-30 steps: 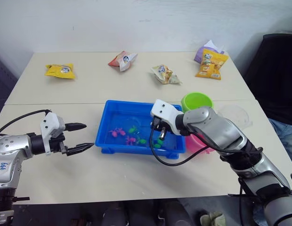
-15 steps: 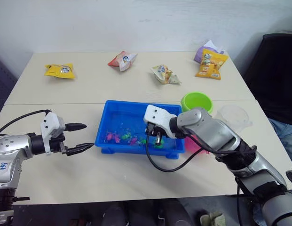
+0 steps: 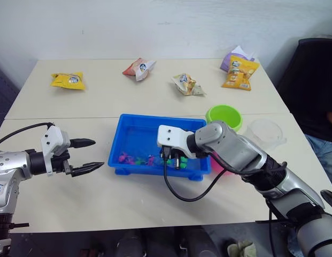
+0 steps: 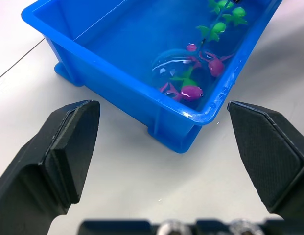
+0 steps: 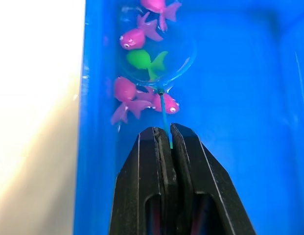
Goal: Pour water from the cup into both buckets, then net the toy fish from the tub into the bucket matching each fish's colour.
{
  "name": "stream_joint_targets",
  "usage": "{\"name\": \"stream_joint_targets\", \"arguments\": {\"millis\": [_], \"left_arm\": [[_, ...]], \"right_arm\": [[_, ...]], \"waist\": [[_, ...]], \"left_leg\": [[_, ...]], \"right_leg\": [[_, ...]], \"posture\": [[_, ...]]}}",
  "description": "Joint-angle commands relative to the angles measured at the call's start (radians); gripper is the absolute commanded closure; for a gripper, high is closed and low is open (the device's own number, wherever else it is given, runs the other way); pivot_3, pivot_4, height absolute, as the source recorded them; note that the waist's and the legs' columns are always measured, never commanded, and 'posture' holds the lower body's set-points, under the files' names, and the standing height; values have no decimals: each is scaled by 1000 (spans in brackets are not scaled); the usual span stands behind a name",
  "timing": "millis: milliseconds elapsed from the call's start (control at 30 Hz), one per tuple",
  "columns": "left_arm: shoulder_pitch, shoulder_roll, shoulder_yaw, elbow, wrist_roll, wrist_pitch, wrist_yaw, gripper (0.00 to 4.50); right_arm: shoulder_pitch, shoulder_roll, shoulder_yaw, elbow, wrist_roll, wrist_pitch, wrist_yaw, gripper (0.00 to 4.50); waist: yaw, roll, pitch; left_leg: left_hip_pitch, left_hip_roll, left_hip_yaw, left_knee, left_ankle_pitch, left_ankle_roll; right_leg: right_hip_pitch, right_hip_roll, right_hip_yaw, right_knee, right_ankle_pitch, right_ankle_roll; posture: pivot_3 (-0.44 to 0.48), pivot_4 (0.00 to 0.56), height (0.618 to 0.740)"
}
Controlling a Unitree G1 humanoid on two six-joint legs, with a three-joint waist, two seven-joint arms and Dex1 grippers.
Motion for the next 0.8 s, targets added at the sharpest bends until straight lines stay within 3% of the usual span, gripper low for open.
{"name": "stream_joint_targets", "arguments": {"millis": [33,533,800], "left_arm": [[6,21,29,-25,-18,3,-7,16],[14,20,43,-29,-18,12,-1,16],[-3,2,43,-47,-45,20,1,16]], "right_arm": [[-6,14,-78,-5,28,5,5,4500],[38,-30,-229,-12,135,117,10,4500],[114,-152,-352,-86,201,105,42,4500]], "waist": [[1,0,0],[1,0,0],[4,0,0]], "left_leg": [[0,0,0,0,0,0],[0,0,0,0,0,0],[0,0,0,0,0,0]], "right_leg": [[0,0,0,0,0,0],[0,0,0,0,0,0],[0,0,0,-1,0,0]], "posture": [[0,150,739],[0,150,739],[0,150,739]]}}
